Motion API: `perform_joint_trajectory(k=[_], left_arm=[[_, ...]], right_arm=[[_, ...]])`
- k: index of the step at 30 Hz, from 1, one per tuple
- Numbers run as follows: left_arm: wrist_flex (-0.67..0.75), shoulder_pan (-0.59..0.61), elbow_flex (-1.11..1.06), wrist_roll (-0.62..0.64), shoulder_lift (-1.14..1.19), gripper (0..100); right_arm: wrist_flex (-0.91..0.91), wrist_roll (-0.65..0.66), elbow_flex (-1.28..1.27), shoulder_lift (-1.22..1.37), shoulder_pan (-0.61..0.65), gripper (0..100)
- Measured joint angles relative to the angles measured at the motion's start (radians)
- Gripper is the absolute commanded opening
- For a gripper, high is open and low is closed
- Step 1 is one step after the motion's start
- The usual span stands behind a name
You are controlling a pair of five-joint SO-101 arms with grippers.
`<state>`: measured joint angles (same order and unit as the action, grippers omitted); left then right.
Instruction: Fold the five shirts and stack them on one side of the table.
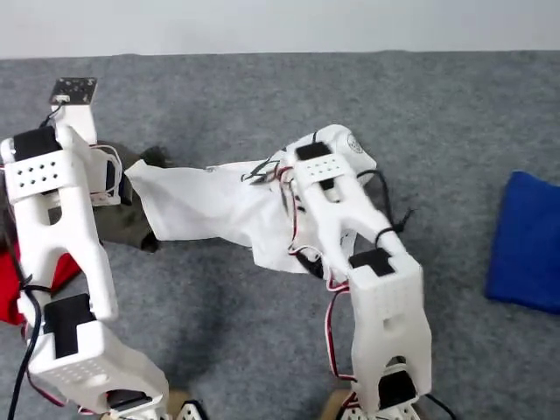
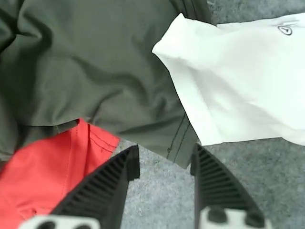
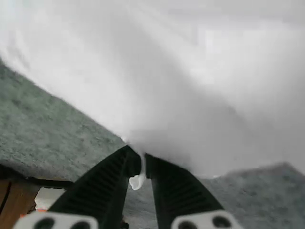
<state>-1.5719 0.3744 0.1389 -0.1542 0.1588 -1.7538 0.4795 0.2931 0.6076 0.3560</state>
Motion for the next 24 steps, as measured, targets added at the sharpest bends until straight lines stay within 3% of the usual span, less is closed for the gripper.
perform_joint_trajectory(k=[5, 18, 24], left_arm=[[0.0, 0.0, -0.005, -0.009, -0.037, 18], [-0.054, -0.025, -0.005, -0.069, -0.092, 18], [-0.077, -0.087, -0.063, -0.12, -0.094, 18]], right_arm=[[0.0, 0.021, -0.072, -0.221, -0.052, 0.9], [0.0, 0.078, -0.555, -0.905, -0.278, 1.0], [0.015, 0.158, -0.687, -0.987, -0.428, 1.0]])
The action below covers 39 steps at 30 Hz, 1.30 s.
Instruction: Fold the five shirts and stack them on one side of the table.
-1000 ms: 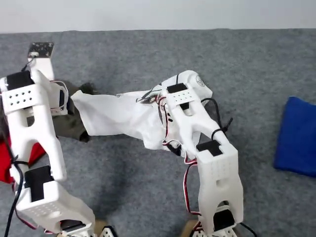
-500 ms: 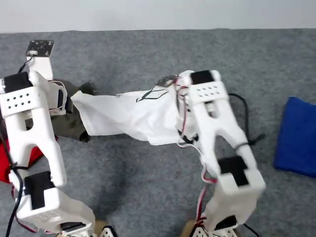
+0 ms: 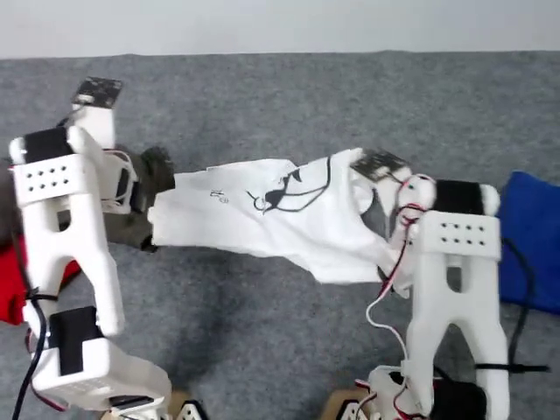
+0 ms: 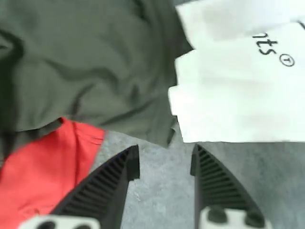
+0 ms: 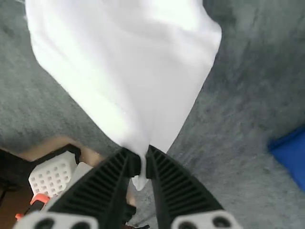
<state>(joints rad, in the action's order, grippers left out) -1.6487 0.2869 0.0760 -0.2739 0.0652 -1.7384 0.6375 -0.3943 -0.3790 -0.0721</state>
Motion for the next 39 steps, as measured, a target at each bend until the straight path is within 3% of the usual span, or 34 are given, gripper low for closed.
perform_joint_trajectory(k=[8, 15, 23, 29, 39], left_arm=[[0.058, -0.107, -0.183, -0.123, -0.003, 19], [0.198, -0.143, -0.331, -0.379, 0.008, 21], [0.321, -0.13, -0.338, -0.583, 0.075, 21], [0.397, -0.13, -0.338, -0.664, 0.227, 21], [0.402, -0.14, -0.304, -0.674, 0.288, 20]], right_arm=[[0.031, 0.021, -0.014, 0.0, -0.021, 1.0], [0.031, 0.023, -0.014, 0.0, -0.021, 1.0], [0.031, 0.023, -0.014, 0.0, -0.021, 1.0], [0.034, 0.023, -0.014, 0.0, -0.021, 1.0], [0.034, 0.023, -0.014, 0.0, -0.021, 1.0]])
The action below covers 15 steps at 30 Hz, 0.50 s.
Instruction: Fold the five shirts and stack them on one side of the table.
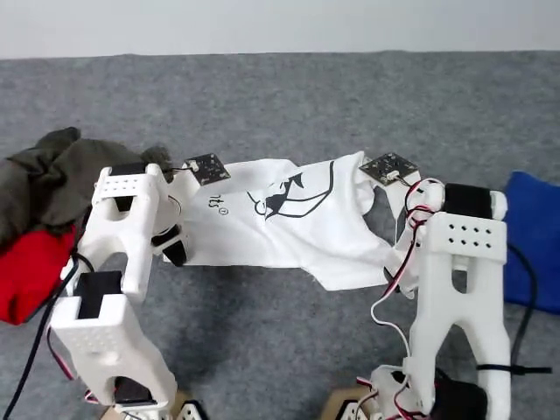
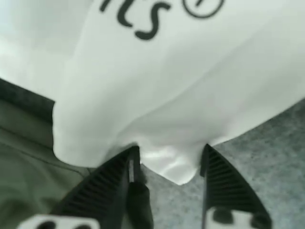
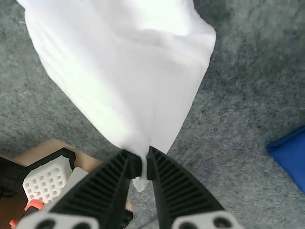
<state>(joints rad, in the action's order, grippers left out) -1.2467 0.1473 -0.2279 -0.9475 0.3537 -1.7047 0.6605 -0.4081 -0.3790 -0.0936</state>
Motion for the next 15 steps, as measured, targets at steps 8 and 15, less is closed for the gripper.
perform_joint_trajectory(k=[8, 15], left_arm=[[-0.061, -0.011, 0.087, 0.0, 0.078, 0], [-0.184, -0.011, 0.196, 0.0, 0.091, 0]], right_arm=[[0.0, 0.0, 0.0, 0.0, 0.0, 1.0], [-0.032, 0.0, 0.032, 0.0, 0.0, 1.0]])
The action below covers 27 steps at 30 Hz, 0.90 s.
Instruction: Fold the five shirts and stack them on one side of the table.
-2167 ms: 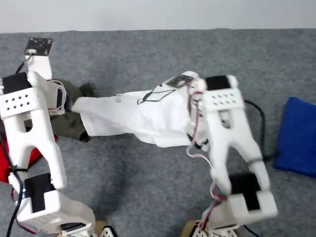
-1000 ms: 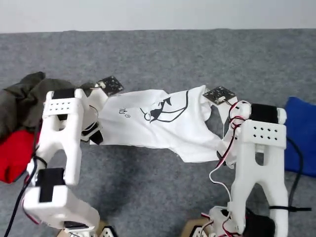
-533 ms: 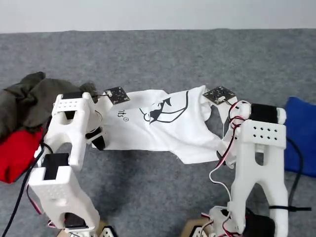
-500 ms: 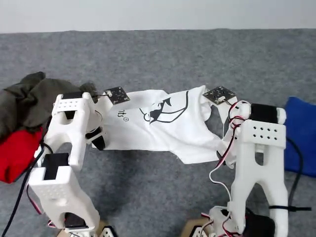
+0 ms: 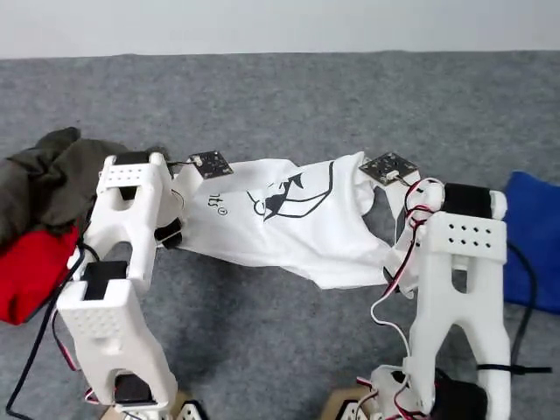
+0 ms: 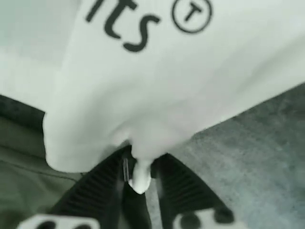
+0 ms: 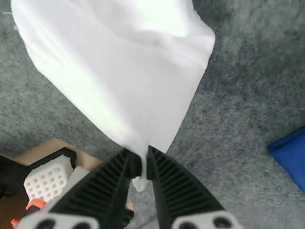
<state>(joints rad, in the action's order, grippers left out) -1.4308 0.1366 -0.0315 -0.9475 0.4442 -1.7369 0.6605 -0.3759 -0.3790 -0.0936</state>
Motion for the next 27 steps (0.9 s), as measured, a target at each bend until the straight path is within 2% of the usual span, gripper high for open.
perform_joint_trajectory(k=[7, 18, 27], left_arm=[[-0.19, -0.032, 0.195, 0.126, -0.281, 0], [-0.201, -0.049, 0.238, 0.342, -0.736, 0], [-0.206, -0.106, 0.238, 0.4, -0.858, 0]], right_arm=[[-0.015, 0.002, 0.209, -0.114, 0.0, 1.0], [-0.015, 0.002, 0.483, -0.288, -0.002, 1.0], [-0.015, 0.002, 0.749, -0.324, -0.043, 1.0]])
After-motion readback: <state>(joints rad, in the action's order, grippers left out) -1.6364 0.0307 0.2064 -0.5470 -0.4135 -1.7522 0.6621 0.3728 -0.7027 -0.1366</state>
